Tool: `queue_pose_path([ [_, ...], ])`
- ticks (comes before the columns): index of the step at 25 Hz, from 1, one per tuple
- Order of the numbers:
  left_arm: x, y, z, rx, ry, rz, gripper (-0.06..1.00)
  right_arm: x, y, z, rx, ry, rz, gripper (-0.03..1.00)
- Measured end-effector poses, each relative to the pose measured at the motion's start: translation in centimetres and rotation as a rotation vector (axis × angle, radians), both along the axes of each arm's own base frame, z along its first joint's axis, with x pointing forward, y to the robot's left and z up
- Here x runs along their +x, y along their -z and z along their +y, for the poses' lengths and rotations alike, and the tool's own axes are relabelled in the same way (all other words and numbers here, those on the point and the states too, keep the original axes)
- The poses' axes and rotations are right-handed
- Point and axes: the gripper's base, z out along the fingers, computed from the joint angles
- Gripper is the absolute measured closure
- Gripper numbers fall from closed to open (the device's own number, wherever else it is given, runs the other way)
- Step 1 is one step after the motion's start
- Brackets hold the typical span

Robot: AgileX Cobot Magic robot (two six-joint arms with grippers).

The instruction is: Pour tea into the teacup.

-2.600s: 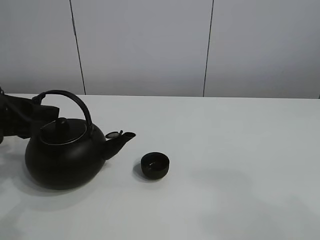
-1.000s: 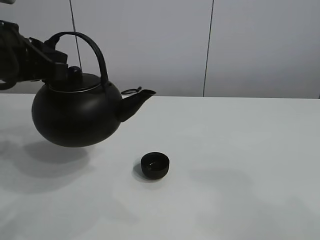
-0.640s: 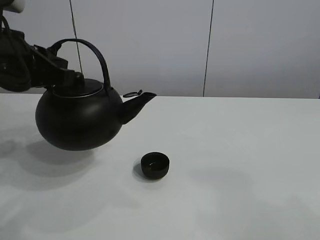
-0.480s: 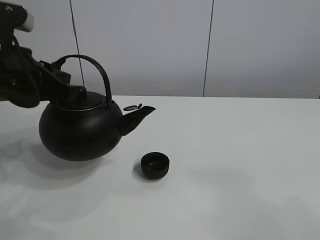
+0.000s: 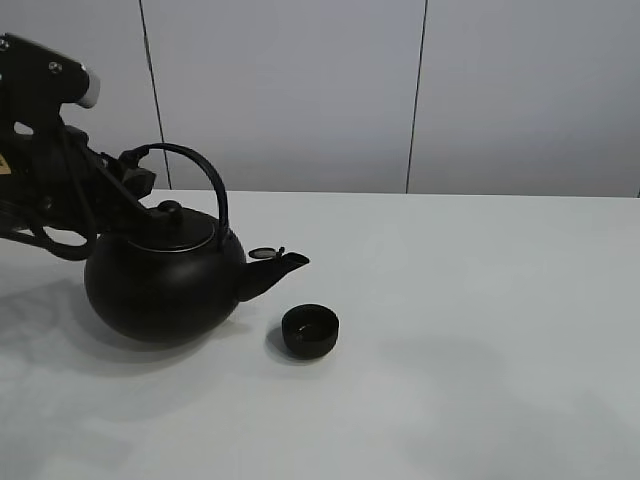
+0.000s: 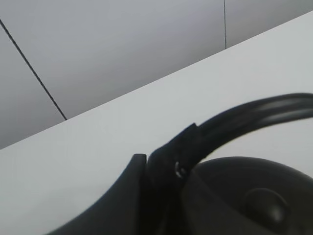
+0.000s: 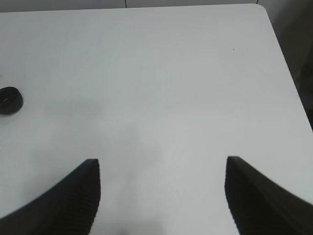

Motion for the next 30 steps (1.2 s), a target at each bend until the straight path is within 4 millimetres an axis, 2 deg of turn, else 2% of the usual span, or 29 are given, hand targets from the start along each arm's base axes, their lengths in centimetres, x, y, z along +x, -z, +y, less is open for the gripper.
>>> queue_pose_path([
  [13, 0.22, -0.08, 0.43, 0.068, 0.009, -0.034, 0.84, 0.0, 0.0, 0.0, 0.0, 0.0, 0.0, 0.47],
  [30, 0.11, -0.31, -0.02, 0.095, 0.073, -0.076, 0.84, 0.0, 0.01, 0.01, 0.001, 0.0, 0.001, 0.47],
])
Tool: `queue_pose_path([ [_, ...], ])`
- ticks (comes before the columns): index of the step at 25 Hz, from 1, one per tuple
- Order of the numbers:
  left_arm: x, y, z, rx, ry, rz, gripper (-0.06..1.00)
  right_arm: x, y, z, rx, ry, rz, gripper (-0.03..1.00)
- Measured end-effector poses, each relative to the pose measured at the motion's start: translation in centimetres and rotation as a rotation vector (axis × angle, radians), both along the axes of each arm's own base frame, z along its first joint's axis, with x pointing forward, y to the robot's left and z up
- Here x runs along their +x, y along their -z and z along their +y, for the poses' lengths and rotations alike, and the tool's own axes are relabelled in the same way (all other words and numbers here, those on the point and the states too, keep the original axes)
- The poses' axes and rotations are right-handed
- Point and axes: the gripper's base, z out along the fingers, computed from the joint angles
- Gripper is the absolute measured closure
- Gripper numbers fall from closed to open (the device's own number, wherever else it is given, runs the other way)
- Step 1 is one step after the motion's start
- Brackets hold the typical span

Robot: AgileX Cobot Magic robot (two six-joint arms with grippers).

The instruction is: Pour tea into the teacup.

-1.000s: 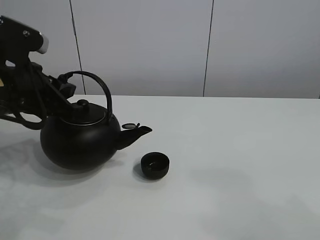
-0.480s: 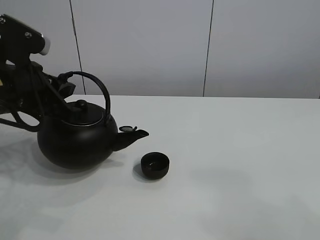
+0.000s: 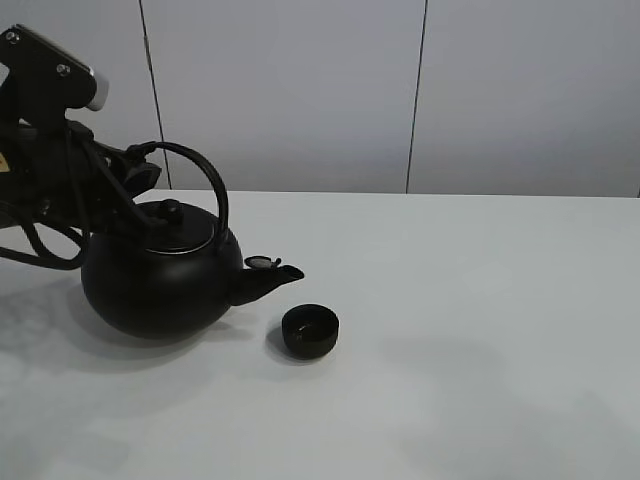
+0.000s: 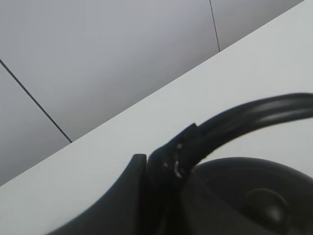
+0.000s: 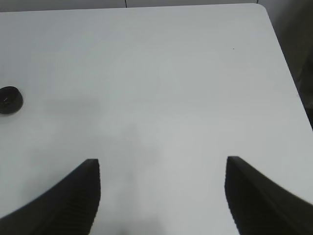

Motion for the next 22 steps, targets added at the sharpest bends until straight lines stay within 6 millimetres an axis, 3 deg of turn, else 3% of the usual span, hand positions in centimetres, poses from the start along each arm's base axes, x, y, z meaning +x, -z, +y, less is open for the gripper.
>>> queue_pose_path([
  [14, -0.21, 0.1, -0.41, -0.028, -0.037, 0.024, 0.84, 0.0, 0.0, 0.0, 0.0, 0.0, 0.0, 0.47],
  [22, -0.24, 0.1, -0.49, 0.051, -0.003, -0.01, 0.84, 0.0, 0.0, 0.0, 0.0, 0.0, 0.0, 0.47],
])
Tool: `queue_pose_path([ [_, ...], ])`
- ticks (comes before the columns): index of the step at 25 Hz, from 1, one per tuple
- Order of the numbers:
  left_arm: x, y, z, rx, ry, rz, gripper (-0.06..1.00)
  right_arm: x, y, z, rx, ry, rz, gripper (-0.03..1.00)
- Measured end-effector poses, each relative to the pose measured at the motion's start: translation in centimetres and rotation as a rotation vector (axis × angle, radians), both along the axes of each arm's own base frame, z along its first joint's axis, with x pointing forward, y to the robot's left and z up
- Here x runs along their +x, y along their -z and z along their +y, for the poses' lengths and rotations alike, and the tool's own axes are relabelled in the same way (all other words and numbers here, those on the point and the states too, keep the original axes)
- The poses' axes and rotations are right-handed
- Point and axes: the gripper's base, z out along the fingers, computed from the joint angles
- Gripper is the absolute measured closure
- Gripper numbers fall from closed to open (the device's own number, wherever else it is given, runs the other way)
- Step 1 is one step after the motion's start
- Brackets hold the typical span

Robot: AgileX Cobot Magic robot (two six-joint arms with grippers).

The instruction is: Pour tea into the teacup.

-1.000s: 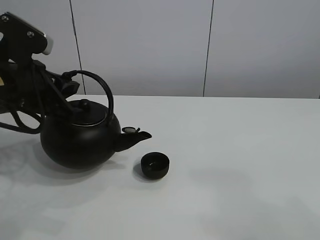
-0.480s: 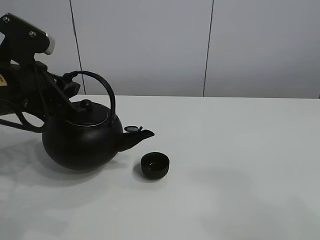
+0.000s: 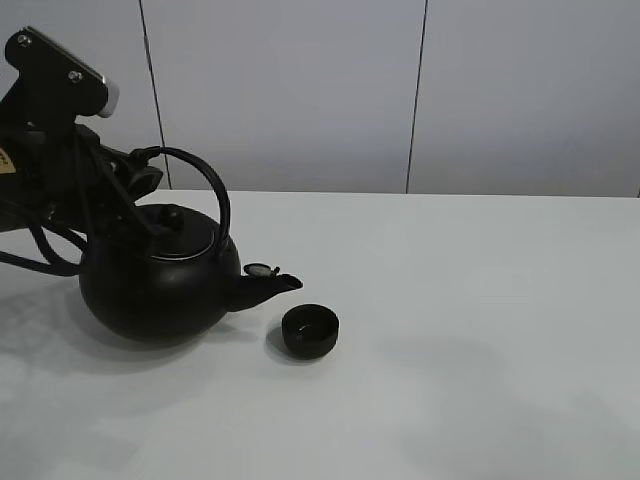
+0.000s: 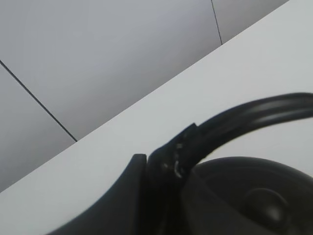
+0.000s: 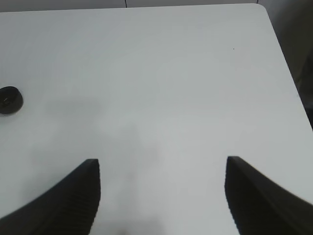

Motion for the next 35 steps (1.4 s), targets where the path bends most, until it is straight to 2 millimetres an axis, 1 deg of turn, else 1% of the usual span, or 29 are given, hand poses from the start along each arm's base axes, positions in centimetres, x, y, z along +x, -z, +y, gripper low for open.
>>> queue_pose_path([
  [4, 0.0, -0.2, 0.0, 0.009, 0.004, -0.009, 0.84, 0.0, 0.0, 0.0, 0.0, 0.0, -0.002, 0.47],
  [10, 0.0, -1.6, 0.0, 0.025, 0.013, -0.054, 0.84, 0.0, 0.0, 0.0, -0.001, 0.0, -0.002, 0.47],
  [17, -0.1, -1.3, 0.0, 0.044, 0.017, -0.025, 0.84, 0.0, 0.0, 0.0, -0.001, 0.0, -0.002, 0.47],
  [23, -0.1, -1.3, 0.0, 0.075, 0.026, -0.035, 0.84, 0.0, 0.0, 0.0, -0.001, 0.0, -0.002, 0.47],
  [35, -0.1, -1.2, 0.0, 0.083, 0.028, -0.029, 0.84, 0.0, 0.0, 0.0, -0.001, 0.0, -0.001, 0.47],
])
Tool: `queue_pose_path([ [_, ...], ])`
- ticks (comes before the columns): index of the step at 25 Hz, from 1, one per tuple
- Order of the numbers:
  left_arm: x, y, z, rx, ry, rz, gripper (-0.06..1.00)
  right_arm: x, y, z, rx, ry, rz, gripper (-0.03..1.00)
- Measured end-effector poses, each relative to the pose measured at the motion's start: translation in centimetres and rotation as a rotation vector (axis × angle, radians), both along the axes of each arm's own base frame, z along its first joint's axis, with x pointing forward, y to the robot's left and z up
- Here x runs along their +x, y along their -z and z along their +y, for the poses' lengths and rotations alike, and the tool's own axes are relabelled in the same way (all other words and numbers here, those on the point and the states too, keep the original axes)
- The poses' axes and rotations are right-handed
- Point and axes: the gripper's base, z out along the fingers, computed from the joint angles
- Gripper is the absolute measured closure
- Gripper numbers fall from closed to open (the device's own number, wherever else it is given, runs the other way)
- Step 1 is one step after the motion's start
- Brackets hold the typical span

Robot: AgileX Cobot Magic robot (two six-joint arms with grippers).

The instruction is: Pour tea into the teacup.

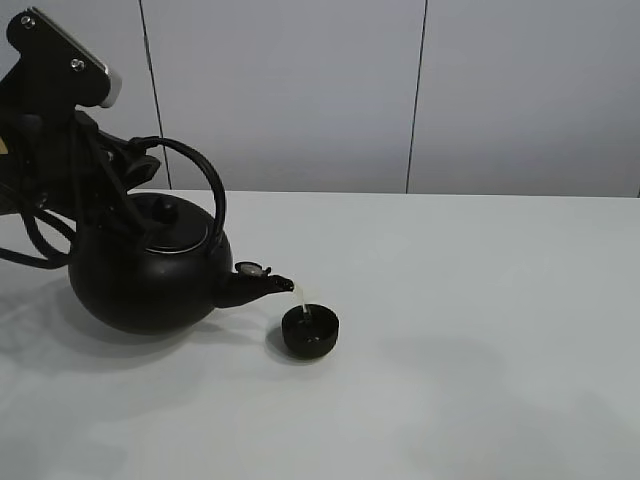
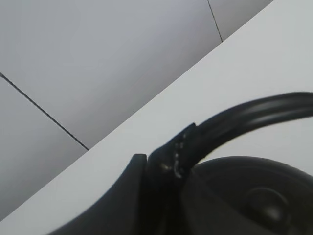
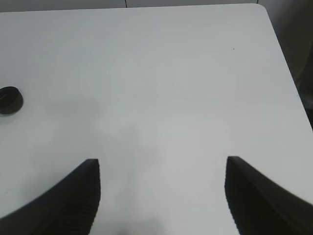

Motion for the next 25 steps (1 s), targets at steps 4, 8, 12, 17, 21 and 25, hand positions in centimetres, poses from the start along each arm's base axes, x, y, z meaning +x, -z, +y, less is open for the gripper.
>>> queue_pose_path([
  [4, 0.0, -0.01, 0.0, 0.0, 0.0, -0.001, 0.84, 0.0, 0.0, 0.0, 0.0, 0.0, 0.0, 0.47],
  [8, 0.0, 0.0, 0.0, 0.001, 0.0, 0.0, 0.84, 0.0, 0.0, 0.0, 0.0, 0.0, 0.0, 0.47],
  [12, 0.0, 0.0, 0.0, 0.001, 0.0, 0.0, 0.84, 0.0, 0.0, 0.0, 0.0, 0.0, 0.0, 0.47],
  [17, 0.0, 0.0, 0.0, -0.088, -0.028, 0.037, 0.84, 0.0, 0.0, 0.0, 0.0, 0.0, 0.0, 0.47],
  [21, 0.0, 0.0, 0.0, -0.258, -0.082, 0.108, 0.84, 0.0, 0.0, 0.0, 0.0, 0.0, 0.0, 0.47],
  [25, 0.03, -0.01, 0.07, -0.342, -0.108, 0.142, 0.84, 0.0, 0.0, 0.0, 0.0, 0.0, 0.0, 0.47],
])
